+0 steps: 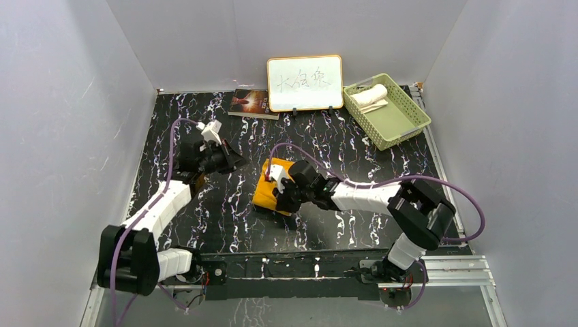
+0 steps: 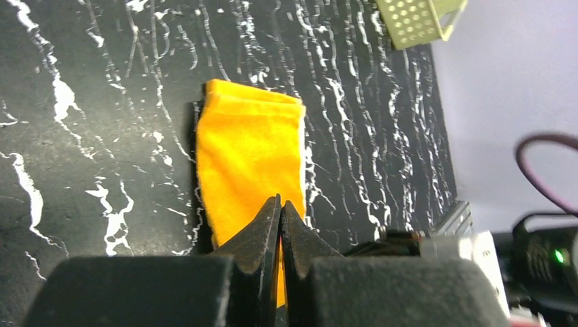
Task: Roll the towels
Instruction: Roll the towel at the center of the board.
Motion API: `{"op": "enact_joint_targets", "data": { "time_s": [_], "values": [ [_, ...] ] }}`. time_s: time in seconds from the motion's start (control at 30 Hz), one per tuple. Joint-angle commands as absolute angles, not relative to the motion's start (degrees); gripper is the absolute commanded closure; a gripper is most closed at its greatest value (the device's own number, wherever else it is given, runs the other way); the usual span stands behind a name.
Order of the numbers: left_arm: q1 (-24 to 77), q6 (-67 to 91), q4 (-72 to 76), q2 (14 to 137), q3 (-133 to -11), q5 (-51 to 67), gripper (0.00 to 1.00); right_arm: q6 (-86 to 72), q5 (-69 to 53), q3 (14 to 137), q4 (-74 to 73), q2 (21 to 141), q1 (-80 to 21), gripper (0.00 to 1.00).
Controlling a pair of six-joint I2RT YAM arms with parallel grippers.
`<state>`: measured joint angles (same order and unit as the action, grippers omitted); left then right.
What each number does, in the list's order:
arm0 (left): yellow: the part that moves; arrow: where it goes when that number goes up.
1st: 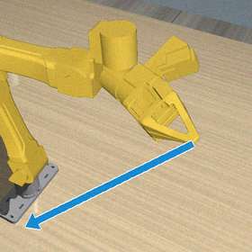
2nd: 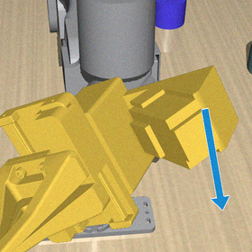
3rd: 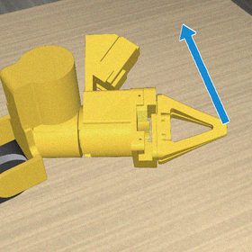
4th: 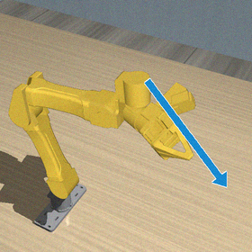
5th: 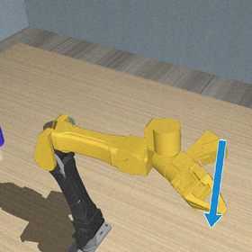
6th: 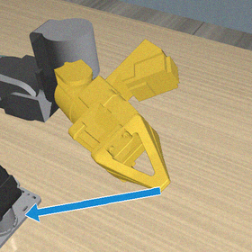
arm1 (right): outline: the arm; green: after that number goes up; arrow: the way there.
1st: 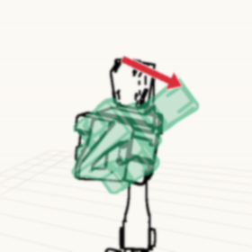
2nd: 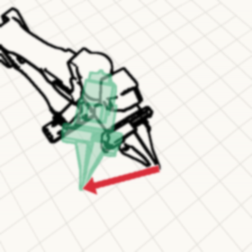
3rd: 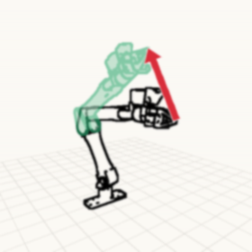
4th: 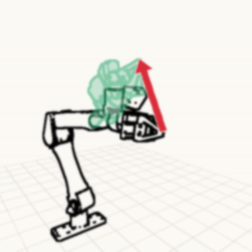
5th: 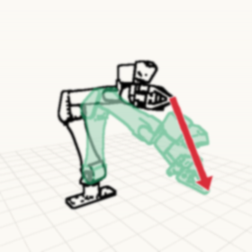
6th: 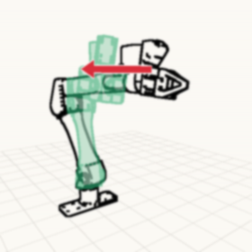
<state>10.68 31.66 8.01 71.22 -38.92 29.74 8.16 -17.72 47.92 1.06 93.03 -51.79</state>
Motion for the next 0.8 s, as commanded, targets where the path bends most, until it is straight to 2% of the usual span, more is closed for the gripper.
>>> {"op": "enact_joint_targets", "data": {
  "time_s": [0.0, 0.13, 0.37, 0.77],
  "values": [
    [10.62, 32.44, 5.79, 66.25, -36.22, 35.83, 1.00, -3.84, -27.17, 49.70, 5.54, 90.42, -48.48, 1.00],
    [10.67, 34.90, 11.27, 62.20, -30.83, 39.26, 1.00, -14.53, -32.35, 51.26, 8.81, 92.88, -45.12, 1.00],
    [10.89, 38.93, 17.78, 59.75, -25.20, 41.11, 1.00, -27.48, -49.90, 62.53, 2.31, 107.97, -40.76, 1.00],
    [11.38, 41.60, 24.64, 64.55, -22.12, 41.24, 1.00, -47.00, -54.45, 59.69, 14.47, 115.79, -35.72, 1.00]
  ]
}}
